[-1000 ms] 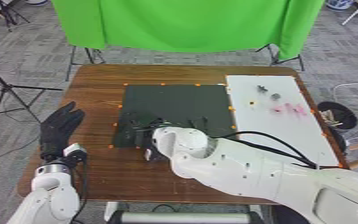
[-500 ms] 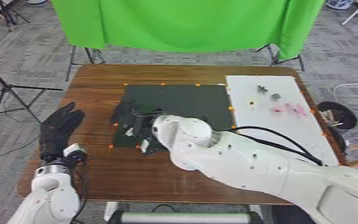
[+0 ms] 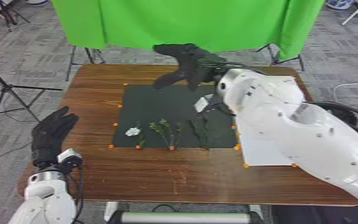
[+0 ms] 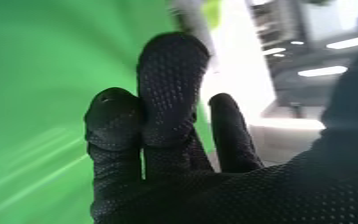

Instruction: Arrange flowers

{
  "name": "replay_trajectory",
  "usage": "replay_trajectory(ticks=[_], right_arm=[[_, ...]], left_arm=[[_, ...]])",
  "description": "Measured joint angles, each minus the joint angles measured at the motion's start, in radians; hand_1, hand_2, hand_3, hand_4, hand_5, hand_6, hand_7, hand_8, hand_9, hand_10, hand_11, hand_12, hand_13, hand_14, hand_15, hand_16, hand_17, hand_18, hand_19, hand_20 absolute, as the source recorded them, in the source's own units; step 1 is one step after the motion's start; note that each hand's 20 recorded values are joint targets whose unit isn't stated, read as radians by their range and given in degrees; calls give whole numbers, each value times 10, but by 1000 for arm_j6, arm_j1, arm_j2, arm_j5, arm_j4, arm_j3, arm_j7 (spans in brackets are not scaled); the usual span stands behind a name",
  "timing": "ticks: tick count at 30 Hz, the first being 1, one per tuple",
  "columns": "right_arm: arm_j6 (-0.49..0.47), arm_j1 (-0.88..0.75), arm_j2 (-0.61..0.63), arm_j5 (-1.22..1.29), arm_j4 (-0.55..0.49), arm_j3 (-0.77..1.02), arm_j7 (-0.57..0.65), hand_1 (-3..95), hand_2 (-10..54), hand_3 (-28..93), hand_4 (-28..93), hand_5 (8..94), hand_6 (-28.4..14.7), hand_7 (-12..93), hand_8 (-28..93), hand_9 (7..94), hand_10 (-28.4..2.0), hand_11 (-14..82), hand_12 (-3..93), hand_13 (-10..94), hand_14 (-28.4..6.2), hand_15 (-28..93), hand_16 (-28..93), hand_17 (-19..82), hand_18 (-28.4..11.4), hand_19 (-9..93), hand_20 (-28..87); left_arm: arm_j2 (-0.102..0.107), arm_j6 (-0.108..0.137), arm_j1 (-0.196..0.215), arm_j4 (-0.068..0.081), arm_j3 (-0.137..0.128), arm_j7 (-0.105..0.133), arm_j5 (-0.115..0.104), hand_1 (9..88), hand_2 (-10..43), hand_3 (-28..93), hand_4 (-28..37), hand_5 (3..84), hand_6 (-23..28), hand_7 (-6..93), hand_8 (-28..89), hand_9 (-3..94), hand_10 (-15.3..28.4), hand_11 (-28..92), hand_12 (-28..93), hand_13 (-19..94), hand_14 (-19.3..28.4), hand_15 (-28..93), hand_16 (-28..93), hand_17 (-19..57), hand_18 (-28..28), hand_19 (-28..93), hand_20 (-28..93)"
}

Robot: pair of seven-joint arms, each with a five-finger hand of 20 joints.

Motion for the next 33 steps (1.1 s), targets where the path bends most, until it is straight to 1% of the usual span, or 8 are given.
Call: replay_trajectory(ticks=[2, 3, 11, 15, 19, 21, 28, 33], right_arm=[[-20, -53, 68, -17, -11, 78, 6, 229, -95, 381, -283, 248, -38, -5, -27, 341, -220, 24, 132, 796, -80, 588, 241, 537, -173, 906, 420], [-21, -80, 103, -19, -14, 111, 11, 222, -95, 386, -282, 250, -38, -6, -27, 343, -221, 24, 131, 798, -82, 588, 239, 537, -175, 906, 419], [61, -264, 299, -29, 10, 240, 87, 150, -95, 571, -282, 301, -38, 16, -34, 379, -215, 35, 132, 807, -79, 602, 234, 546, -177, 924, 405], [93, -275, 297, -48, 74, 183, 98, 143, -95, 598, -282, 307, -35, 28, -38, 384, -210, 36, 133, 809, -77, 606, 235, 547, -178, 928, 403], [92, -258, 278, -71, 126, 106, 108, 149, -95, 606, -282, 311, -31, 35, -40, 386, -209, 37, 134, 809, -77, 610, 236, 547, -178, 931, 402], [89, -262, 272, -81, 131, 108, 116, 150, -95, 615, -282, 315, -30, 37, -41, 386, -209, 37, 135, 809, -77, 611, 236, 547, -178, 931, 402], [89, -368, 283, -101, 111, 276, 137, 161, -95, 634, -270, 332, -21, 51, -45, 391, -204, 39, 137, 809, -74, 617, 237, 547, -177, 932, 406], [97, -411, 322, -113, 114, 290, 153, 189, -95, 647, -265, 367, -12, 75, -51, 427, -194, 49, 147, 815, -68, 629, 236, 557, -175, 932, 431]], left_arm=[[-1, 1, 4, -1, 0, 1, 0, 431, 184, 687, -241, 530, 31, 183, -56, 541, 137, 262, 115, 467, 141, 213, -26, 239, 109, 64, 310], [-1, 1, 6, -2, 0, 2, 0, 431, 184, 686, -242, 530, 32, 183, -56, 541, 137, 262, 115, 467, 141, 213, -26, 239, 109, 64, 310], [-3, 8, 22, -14, 0, 3, 0, 430, 182, 688, -243, 531, 31, 184, -56, 541, 137, 261, 115, 467, 142, 214, -26, 239, 109, 63, 311], [-4, 14, 27, -18, 4, 5, 0, 429, 182, 689, -243, 531, 32, 183, -59, 541, 138, 262, 115, 467, 142, 214, -26, 238, 109, 63, 311], [10, 69, 28, -38, 58, 20, 0, 428, 182, 690, -243, 531, 32, 182, -60, 541, 138, 262, 115, 467, 142, 214, -26, 238, 109, 63, 310], [12, 71, 26, -40, 75, 20, 3, 428, 182, 690, -242, 532, 33, 180, -63, 540, 138, 261, 115, 466, 141, 214, -26, 239, 109, 63, 311], [9, 68, 31, -42, 68, 18, 5, 428, 182, 689, -243, 531, 33, 182, -62, 540, 138, 261, 115, 466, 142, 214, -26, 239, 109, 63, 311], [7, 68, 38, -45, 63, 18, 5, 428, 182, 689, -242, 531, 33, 183, -63, 540, 138, 262, 116, 466, 142, 215, -26, 239, 109, 63, 311]])
